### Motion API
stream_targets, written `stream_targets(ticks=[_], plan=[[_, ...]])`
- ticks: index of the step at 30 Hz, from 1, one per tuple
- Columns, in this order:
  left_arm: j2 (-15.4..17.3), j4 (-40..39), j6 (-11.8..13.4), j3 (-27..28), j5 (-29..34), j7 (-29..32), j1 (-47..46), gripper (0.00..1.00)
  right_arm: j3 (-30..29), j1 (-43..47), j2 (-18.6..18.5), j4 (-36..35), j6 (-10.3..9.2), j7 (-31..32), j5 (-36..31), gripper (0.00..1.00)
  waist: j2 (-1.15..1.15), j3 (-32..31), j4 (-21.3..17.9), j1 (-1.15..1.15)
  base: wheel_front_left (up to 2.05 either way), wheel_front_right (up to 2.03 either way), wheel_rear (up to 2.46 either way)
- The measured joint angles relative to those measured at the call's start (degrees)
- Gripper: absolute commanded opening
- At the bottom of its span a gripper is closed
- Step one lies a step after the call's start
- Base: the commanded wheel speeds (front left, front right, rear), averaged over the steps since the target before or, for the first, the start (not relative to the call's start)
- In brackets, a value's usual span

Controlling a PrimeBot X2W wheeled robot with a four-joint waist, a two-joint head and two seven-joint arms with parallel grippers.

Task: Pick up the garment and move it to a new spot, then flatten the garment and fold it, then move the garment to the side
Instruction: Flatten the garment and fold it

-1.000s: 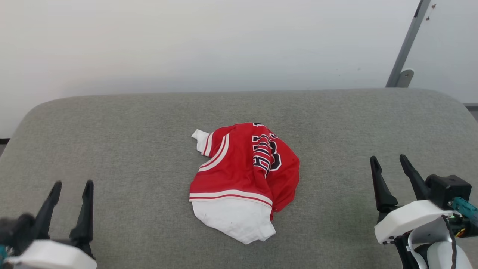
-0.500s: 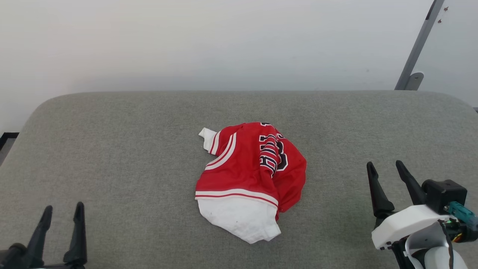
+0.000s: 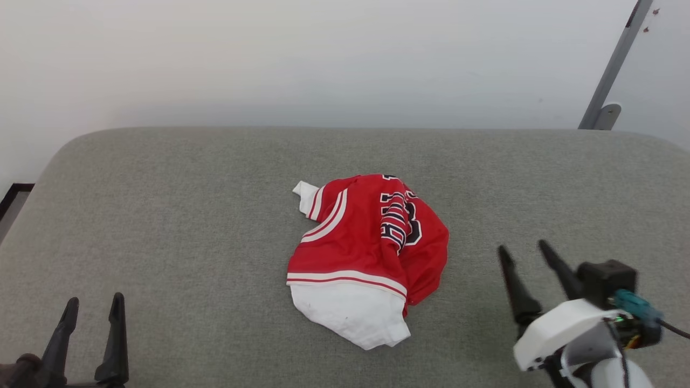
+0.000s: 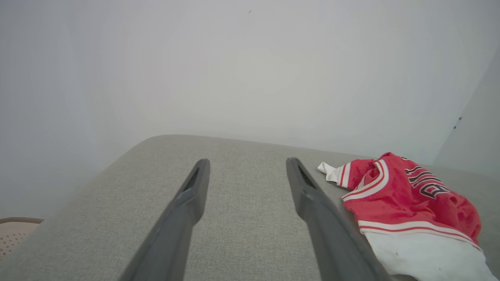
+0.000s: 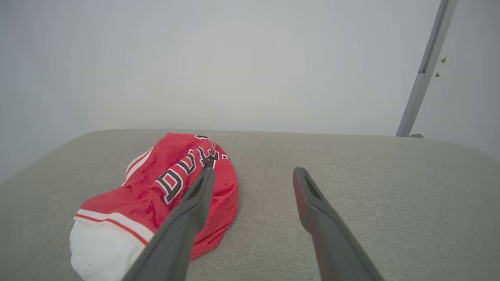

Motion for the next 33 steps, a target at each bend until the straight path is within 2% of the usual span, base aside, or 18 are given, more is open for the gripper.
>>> stream_targets(ticks=[3, 4, 10, 16, 23, 30, 31, 32, 33], plan=[[-0.44, 0.05, -0.19, 0.08, 0.29, 0.00, -0.10, 1.00, 3.67, -0.11, -0.59, 0.20, 0.00, 1.79, 0.94, 1.00, 0.00, 0.36, 0.50, 0.00, 0.00, 0.00, 0.00], [-0.89, 0.15, -0.52, -0.12, 0.53, 0.00, -0.17, 1.00, 6.99, -0.73, -1.08, 0.34, 0.00, 3.43, 1.64, 1.00, 0.00, 0.63, 1.03, 0.00, 0.00, 0.00, 0.00], [-1.69, 0.44, -1.04, -0.66, 0.69, 0.00, -0.86, 1.00, 17.90, -3.29, -3.66, 1.25, 0.00, 9.60, 5.52, 1.00, 0.00, 1.83, 2.86, 0.00, 0.00, 0.00, 0.00], [-2.89, 0.58, -1.76, -1.34, 1.02, 0.00, -2.88, 1.00, 25.85, -6.58, -7.45, 2.76, 0.00, 18.44, 9.28, 1.00, 0.00, 3.87, 5.24, 0.00, 0.00, 0.00, 0.00], [-4.43, 1.67, -2.64, -2.82, 1.47, 0.00, -6.11, 1.00, 28.70, -10.06, -10.62, 6.02, 0.00, 27.65, 9.11, 1.00, 0.00, 6.81, 8.68, 0.00, 0.00, 0.00, 0.00], [-5.79, 2.96, -3.54, -3.14, 1.57, 0.00, -8.37, 1.00, 31.95, -13.84, -11.59, 10.22, 0.01, 30.59, 5.04, 1.00, 0.00, 9.75, 11.82, 0.00, 0.00, 0.00, 0.00], [-6.08, 3.11, -3.55, -3.08, 1.56, 0.00, -8.43, 1.00, 32.28, -14.39, -11.50, 10.89, 0.01, 30.73, 4.67, 0.38, 0.00, 9.99, 12.12, 0.00, 0.00, 0.00, 0.00], [-6.35, 3.22, -3.61, -3.00, 1.56, 0.00, -8.49, 1.00, 32.44, -14.80, -11.40, 11.35, 0.01, 30.59, 4.56, 0.00, 0.00, 10.20, 12.34, 0.00, 0.00, 0.00, 0.00], [-6.47, 3.32, -3.63, -2.87, 1.56, 0.00, -8.53, 1.00, 32.32, -15.03, -11.35, 11.69, 0.01, 29.80, 4.44, 0.00, 0.00, 10.32, 12.46, 0.00, 0.00, 0.00, 0.00]])
